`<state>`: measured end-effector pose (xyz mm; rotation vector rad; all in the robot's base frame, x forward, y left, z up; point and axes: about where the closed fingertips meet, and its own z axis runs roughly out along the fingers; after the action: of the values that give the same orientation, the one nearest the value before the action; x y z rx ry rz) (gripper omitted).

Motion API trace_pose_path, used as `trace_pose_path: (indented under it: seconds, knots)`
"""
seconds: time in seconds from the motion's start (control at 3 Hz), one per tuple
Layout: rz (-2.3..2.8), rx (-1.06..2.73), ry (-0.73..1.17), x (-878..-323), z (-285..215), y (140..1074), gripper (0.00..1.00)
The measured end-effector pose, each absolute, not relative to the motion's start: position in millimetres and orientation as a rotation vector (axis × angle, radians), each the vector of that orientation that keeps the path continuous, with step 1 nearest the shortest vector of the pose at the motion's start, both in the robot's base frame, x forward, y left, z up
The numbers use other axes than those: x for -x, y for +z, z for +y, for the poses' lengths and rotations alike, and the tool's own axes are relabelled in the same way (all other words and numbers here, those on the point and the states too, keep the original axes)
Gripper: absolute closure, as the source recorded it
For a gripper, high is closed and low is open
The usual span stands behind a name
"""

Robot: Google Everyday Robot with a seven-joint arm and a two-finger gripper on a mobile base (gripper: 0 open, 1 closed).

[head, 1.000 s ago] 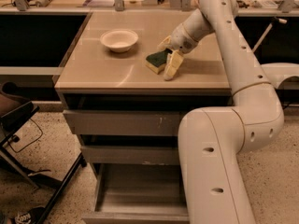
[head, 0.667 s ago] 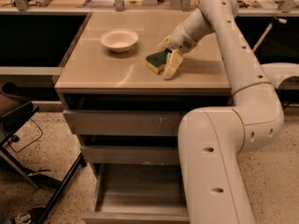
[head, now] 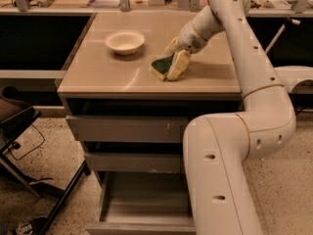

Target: Place sponge into bottom drawer

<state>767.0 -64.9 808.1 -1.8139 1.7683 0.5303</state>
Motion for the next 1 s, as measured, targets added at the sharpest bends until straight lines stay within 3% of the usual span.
trace_pose_path:
  seconds: [0.33, 0.67, 1.0]
  knots:
    - [1.769, 1.813, 0.529, -766.0, -64.9, 811.6, 1.0]
    - [1.856, 1.656, 0.222, -771.0, -119.3, 905.5, 1.0]
    - [2.023, 1.478, 0.098, -735.9, -179.5, 950.4, 1.0]
